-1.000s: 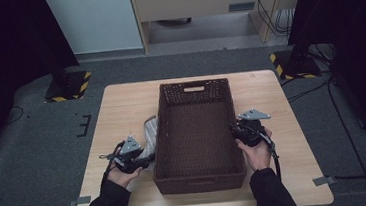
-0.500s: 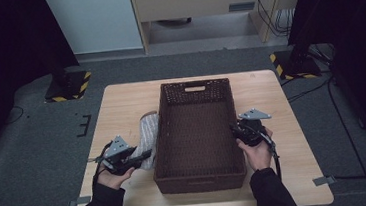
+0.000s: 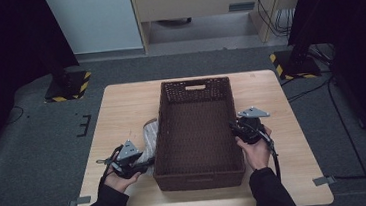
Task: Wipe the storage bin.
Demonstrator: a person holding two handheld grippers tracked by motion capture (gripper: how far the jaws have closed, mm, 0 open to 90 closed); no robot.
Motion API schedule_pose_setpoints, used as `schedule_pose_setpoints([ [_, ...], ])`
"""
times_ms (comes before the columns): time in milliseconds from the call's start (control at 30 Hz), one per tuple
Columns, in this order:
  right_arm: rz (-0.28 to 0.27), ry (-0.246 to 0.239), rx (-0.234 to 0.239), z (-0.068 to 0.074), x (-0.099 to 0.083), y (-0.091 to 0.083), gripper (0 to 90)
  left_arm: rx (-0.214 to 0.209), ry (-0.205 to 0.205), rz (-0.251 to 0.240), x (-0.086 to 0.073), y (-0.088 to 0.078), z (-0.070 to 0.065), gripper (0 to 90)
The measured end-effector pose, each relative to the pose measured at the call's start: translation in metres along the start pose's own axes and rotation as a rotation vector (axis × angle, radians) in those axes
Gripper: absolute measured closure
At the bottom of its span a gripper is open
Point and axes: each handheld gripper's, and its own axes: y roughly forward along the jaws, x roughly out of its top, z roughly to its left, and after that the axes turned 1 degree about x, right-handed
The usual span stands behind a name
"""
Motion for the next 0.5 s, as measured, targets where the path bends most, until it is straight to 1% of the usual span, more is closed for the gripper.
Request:
schedule_pose_setpoints([
  [67, 0.0, 0.0, 0.001, -0.001, 0.0, 0.0, 66.7, 0.01, 0.021, 0.04, -0.004, 0.006, -0.003, 62.7],
  [133, 0.0, -0.003, 0.002, 0.0, 0.0, 0.0, 66.4, 0.018, 0.029, 0.079, -0.01, 0.013, -0.005, 62.6],
  [167, -0.004, 0.0, 0.006, -0.001, 0.0, 0.0, 66.2, 0.019, 0.03, 0.082, -0.011, 0.013, -0.005, 62.6],
  [233, -0.012, 0.014, 0.019, -0.002, -0.001, 0.0, 65.2, 0.014, 0.008, 0.074, -0.011, 0.01, -0.002, 62.7],
  [267, -0.012, 0.012, 0.023, -0.003, -0.001, 0.0, 64.2, 0.011, 0.002, 0.069, -0.01, 0.007, -0.001, 62.7],
  [367, -0.018, 0.005, 0.022, -0.003, -0.001, -0.002, 58.9, 0.008, -0.019, 0.032, -0.009, -0.004, 0.002, 62.7],
  [400, -0.024, 0.0, 0.029, -0.004, -0.001, -0.004, 56.4, 0.011, -0.031, 0.007, -0.007, -0.009, 0.004, 62.8],
  [467, -0.054, -0.007, 0.043, -0.004, 0.001, -0.01, 53.0, 0.017, -0.049, -0.046, -0.003, -0.02, 0.007, 62.7],
  [500, -0.064, -0.008, 0.053, -0.004, 0.002, -0.013, 50.8, 0.018, -0.052, -0.072, -0.002, -0.026, 0.008, 62.7],
])
